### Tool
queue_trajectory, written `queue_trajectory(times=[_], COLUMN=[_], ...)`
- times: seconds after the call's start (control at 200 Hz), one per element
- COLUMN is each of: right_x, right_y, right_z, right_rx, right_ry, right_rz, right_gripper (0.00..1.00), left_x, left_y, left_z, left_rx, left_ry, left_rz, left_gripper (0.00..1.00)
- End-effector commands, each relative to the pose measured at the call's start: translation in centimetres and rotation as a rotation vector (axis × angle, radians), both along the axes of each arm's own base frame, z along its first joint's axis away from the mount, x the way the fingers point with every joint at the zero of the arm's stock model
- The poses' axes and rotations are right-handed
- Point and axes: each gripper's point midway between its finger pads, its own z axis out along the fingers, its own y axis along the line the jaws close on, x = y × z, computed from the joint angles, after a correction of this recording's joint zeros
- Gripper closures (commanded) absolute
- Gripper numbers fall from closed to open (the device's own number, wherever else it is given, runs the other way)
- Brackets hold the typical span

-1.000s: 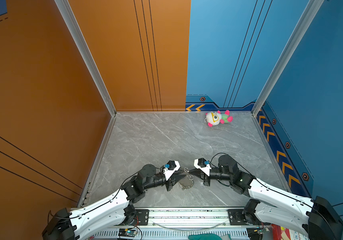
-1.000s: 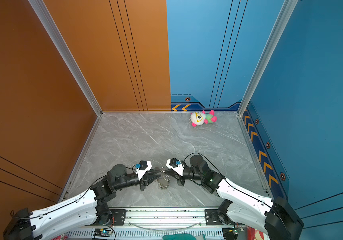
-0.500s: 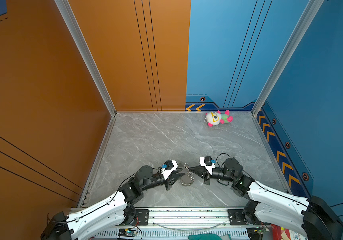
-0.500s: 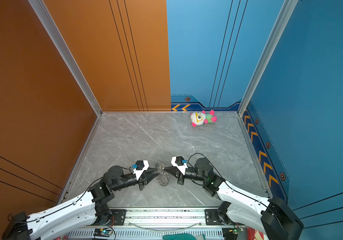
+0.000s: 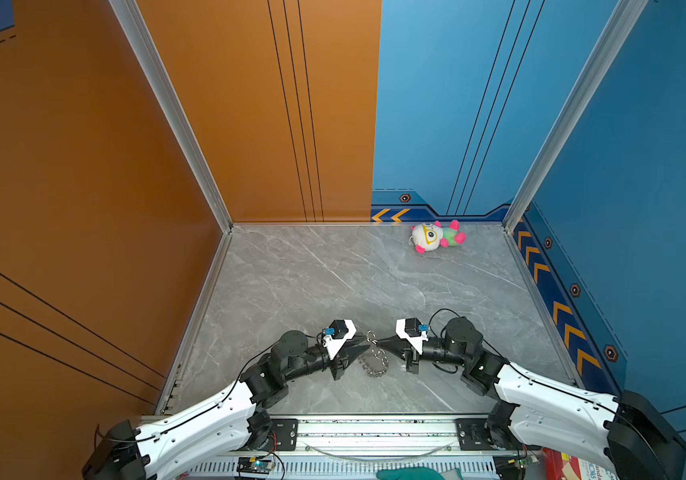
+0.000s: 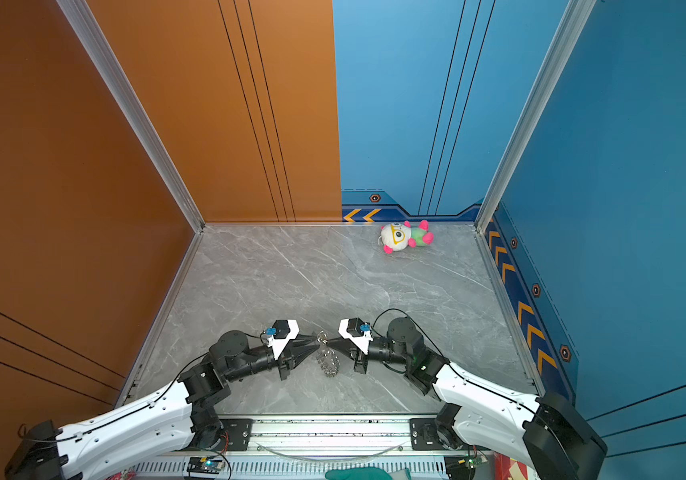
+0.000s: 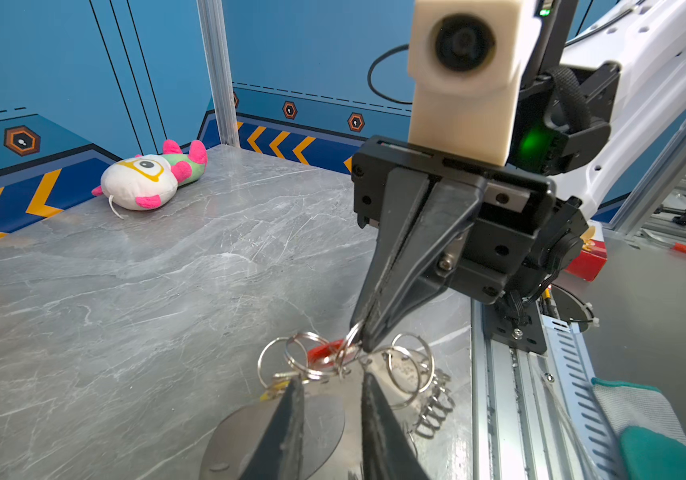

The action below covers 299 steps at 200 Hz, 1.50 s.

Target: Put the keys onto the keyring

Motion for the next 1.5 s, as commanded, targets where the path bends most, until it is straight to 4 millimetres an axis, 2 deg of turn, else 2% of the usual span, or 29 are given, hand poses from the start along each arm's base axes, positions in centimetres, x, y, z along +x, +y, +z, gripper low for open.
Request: queue_trajectory(times=[0.0, 0.19, 0.536, 0.856, 1.166, 1.491], right_x=[0.0, -0.1, -1.5, -1.9, -2.4, -1.6], right_y=[0.2, 0.1, 0.1, -0.1, 0.0, -0.5], right_z=[0.5, 0.5, 1.3, 1.2, 1.9, 1.1], right_rx=[-0.040, -0.070, -0.082, -0.089, -0.067, -0.109], right_ry=[-0.050, -0.056, -0.065, -0.061, -0.068, -0.056], right_rz=[0.000, 0.007, 0.085, 0.103, 0.135, 0.083], right_gripper=[1.00, 1.00, 1.00, 1.00, 1.00, 1.00], left_x=[0.3, -0.2, -2.4, -2.8, -2.7, -2.0], left_y=[0.3, -0.1, -2.5, -2.8, -3.0, -2.8], left_z=[0.7, 0.8, -0.4, -0.3, -1.4, -1.4], left_rx=[-0.014, -0.006, 0.035, 0.035, 0.070, 0.085], left_ry=[-0.023, -0.046, 0.010, 0.003, 0.016, 0.011], left_rz=[0.021, -0.014, -0.197, -0.213, -0.209, -0.166], left_gripper=[0.74, 0.74, 0.79, 0.78, 0.87, 1.00])
